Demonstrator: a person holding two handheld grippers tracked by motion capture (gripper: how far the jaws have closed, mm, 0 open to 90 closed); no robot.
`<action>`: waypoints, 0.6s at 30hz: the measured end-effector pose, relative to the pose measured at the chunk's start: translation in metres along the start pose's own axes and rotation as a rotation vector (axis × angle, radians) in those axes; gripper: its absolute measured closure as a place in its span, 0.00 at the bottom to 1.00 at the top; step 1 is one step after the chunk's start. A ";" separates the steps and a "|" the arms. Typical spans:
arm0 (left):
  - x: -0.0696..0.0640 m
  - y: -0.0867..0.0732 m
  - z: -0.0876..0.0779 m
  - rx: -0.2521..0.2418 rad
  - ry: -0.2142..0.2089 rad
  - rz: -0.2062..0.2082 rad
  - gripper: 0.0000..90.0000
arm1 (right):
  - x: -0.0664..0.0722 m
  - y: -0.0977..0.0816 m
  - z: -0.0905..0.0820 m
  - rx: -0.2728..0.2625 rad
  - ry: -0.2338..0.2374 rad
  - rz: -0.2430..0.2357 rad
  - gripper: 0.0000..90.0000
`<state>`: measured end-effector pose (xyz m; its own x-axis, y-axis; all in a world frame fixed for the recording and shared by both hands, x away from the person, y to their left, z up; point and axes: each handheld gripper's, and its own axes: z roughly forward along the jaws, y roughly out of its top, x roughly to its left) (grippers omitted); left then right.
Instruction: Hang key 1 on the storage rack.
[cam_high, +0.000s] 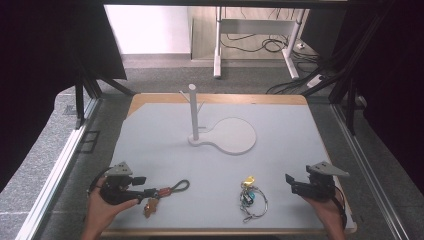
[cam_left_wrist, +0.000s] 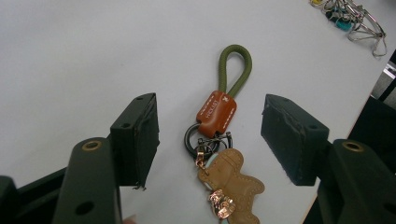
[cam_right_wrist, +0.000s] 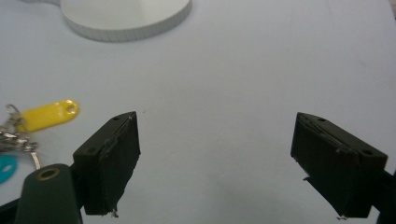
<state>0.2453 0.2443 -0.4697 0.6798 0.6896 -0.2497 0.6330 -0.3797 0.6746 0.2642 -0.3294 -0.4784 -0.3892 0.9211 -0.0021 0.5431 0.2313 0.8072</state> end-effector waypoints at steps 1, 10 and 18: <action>0.000 0.000 0.000 -0.004 0.000 0.002 0.41 | 0.000 0.000 0.000 0.000 0.000 0.000 0.17; -0.003 -0.003 -0.003 -0.007 0.001 0.015 0.41 | -0.011 -0.004 -0.010 -0.014 0.027 0.044 0.23; -0.009 -0.005 -0.010 -0.020 0.012 0.018 0.41 | -0.014 -0.001 -0.014 -0.031 0.033 0.063 0.30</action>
<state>0.2327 0.2463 -0.4634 0.6863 0.6903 -0.2288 0.6130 -0.3798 0.6928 0.2588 -0.3470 -0.4710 -0.3792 0.9228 0.0684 0.5441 0.1626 0.8231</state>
